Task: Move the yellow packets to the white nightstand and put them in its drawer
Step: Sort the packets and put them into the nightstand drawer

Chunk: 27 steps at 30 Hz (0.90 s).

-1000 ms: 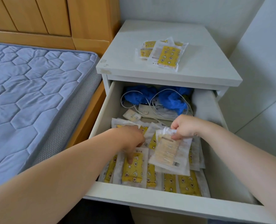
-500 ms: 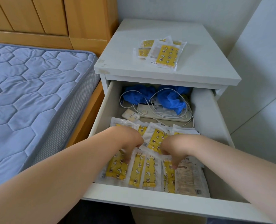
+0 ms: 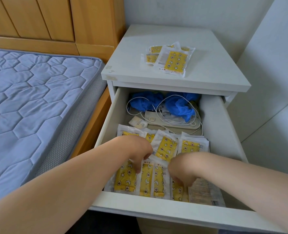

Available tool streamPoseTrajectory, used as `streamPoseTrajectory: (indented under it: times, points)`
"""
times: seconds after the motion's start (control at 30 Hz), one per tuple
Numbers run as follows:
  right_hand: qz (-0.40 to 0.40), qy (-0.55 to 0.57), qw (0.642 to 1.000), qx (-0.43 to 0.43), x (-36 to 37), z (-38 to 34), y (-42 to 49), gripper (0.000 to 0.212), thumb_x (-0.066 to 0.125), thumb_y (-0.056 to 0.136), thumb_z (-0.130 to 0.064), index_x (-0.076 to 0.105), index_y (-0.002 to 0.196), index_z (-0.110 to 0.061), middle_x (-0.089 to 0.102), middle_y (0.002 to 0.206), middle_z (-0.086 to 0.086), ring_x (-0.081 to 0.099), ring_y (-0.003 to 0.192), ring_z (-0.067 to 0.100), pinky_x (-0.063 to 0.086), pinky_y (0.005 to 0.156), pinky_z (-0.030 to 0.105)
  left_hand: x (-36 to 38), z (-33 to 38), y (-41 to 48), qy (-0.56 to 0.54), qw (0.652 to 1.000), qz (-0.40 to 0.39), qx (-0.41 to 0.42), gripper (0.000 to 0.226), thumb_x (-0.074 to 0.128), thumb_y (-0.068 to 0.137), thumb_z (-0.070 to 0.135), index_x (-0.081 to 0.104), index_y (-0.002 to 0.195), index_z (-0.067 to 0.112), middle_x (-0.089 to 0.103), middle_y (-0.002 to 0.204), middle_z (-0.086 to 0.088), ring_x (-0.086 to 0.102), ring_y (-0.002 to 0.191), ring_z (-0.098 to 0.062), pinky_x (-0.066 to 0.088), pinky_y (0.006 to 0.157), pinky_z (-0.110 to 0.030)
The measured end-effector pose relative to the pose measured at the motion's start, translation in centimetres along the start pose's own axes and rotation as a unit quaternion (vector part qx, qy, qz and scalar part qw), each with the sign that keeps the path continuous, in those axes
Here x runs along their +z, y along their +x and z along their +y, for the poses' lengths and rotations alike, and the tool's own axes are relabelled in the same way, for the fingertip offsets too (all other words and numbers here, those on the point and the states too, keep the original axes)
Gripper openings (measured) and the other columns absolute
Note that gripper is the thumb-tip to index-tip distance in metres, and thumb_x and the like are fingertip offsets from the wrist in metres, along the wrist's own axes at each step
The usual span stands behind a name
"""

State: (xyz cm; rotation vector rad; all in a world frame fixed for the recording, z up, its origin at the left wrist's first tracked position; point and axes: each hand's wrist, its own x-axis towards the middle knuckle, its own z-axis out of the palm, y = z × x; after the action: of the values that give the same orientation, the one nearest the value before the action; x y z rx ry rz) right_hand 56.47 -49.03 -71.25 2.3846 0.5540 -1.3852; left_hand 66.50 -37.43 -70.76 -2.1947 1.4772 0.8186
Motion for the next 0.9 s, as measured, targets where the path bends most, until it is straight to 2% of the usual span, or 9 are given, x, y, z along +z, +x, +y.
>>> streamPoseTrajectory:
  times: [0.07, 0.2, 0.3, 0.37, 0.43, 0.6, 0.73, 0.83, 0.9]
  points:
    - [-0.040, -0.032, 0.999, -0.008, 0.4, -0.6, 0.4, 0.020, 0.062, 0.089, -0.015, 0.063, 0.105, -0.003, 0.048, 0.071, 0.000, 0.048, 0.063, 0.015, 0.043, 0.055, 0.023, 0.1, 0.1, 0.0, -0.001, 1.000, 0.002, 0.000, 0.044, 0.077, 0.077, 0.034, 0.060, 0.113, 0.017, 0.060, 0.110, -0.003, 0.051, 0.091, -0.018, 0.041, 0.071, -0.027]
    - [-0.056, -0.006, 0.998, -0.004, 0.6, -0.7, 0.6, 0.025, 0.064, 0.089, -0.019, 0.065, 0.106, -0.002, 0.053, 0.076, 0.002, 0.050, 0.067, 0.017, 0.045, 0.060, 0.026, 0.2, 0.1, 0.0, 0.000, 1.000, 0.002, -0.005, 0.042, 0.076, 0.078, 0.034, 0.061, 0.113, 0.016, 0.061, 0.110, -0.003, 0.054, 0.094, -0.020, 0.042, 0.072, -0.027]
    - [0.067, 0.120, 0.990, 0.013, -0.1, 0.6, 0.2, 0.014, 0.061, 0.090, -0.019, 0.068, 0.089, -0.008, 0.061, 0.079, 0.002, 0.056, 0.068, 0.018, 0.046, 0.058, 0.025, 0.0, 0.0, -0.2, -0.012, 1.000, 0.023, -0.013, 0.046, 0.072, 0.083, 0.033, 0.056, 0.122, 0.016, 0.059, 0.117, -0.004, 0.054, 0.103, -0.022, 0.040, 0.075, -0.028]
    - [0.165, 0.184, 0.967, 0.052, -0.5, 1.5, -0.2, 0.018, 0.059, 0.090, -0.020, 0.069, 0.102, -0.012, 0.067, 0.099, 0.003, 0.063, 0.088, 0.022, 0.051, 0.072, 0.031, -0.3, -0.2, -0.4, -0.027, 0.998, 0.060, -0.017, 0.045, 0.067, 0.087, 0.033, 0.053, 0.127, 0.018, 0.058, 0.120, -0.002, 0.054, 0.107, -0.021, 0.041, 0.079, -0.028]
    - [0.261, 0.202, 0.938, 0.104, -1.0, 2.5, -0.6, 0.021, 0.056, 0.090, -0.020, 0.066, 0.109, -0.017, 0.065, 0.104, 0.003, 0.062, 0.093, 0.023, 0.048, 0.071, 0.032, -0.9, -0.5, -0.5, -0.047, 0.993, 0.105, -0.022, 0.042, 0.062, 0.090, 0.034, 0.052, 0.129, 0.021, 0.058, 0.119, 0.000, 0.054, 0.106, -0.019, 0.041, 0.081, -0.028]
    - [0.495, 0.255, 0.811, 0.178, -3.2, 5.3, -3.7, 0.017, 0.047, 0.091, -0.023, 0.063, 0.086, -0.019, 0.062, 0.079, -0.001, 0.058, 0.074, 0.021, 0.047, 0.063, 0.033, -3.8, -1.3, -1.5, -0.110, 0.952, 0.280, -0.051, 0.023, 0.048, 0.095, 0.031, 0.059, 0.115, 0.026, 0.064, 0.105, 0.005, 0.059, 0.096, -0.018, 0.049, 0.082, -0.033]
    - [0.664, 0.285, 0.663, 0.194, -5.2, 7.6, -6.9, 0.015, 0.054, 0.089, -0.018, 0.066, 0.081, -0.015, 0.063, 0.067, -0.002, 0.055, 0.061, 0.019, 0.046, 0.059, 0.031, -7.4, -2.4, -2.5, -0.183, 0.838, 0.512, -0.048, 0.018, 0.051, 0.092, 0.016, 0.069, 0.096, 0.017, 0.067, 0.085, 0.003, 0.057, 0.076, -0.017, 0.047, 0.068, -0.031]
    - [0.728, 0.298, 0.582, 0.205, -7.0, 10.2, -8.0, 0.013, 0.055, 0.087, -0.012, 0.067, 0.088, -0.011, 0.066, 0.080, 0.001, 0.058, 0.072, 0.020, 0.049, 0.068, 0.034, -10.0, -3.8, -2.0, -0.199, 0.758, 0.618, -0.056, 0.016, 0.054, 0.089, 0.007, 0.070, 0.093, 0.009, 0.066, 0.090, -0.002, 0.058, 0.080, -0.019, 0.040, 0.067, -0.026]
    - [0.730, 0.321, 0.565, 0.211, -8.3, 12.6, -7.6, 0.020, 0.054, 0.088, -0.009, 0.064, 0.104, -0.008, 0.062, 0.105, 0.005, 0.056, 0.097, 0.020, 0.046, 0.085, 0.031, -11.5, -4.9, -0.9, -0.216, 0.725, 0.649, -0.078, 0.018, 0.056, 0.090, 0.007, 0.069, 0.101, 0.010, 0.063, 0.104, -0.003, 0.056, 0.097, -0.019, 0.038, 0.077, -0.021]
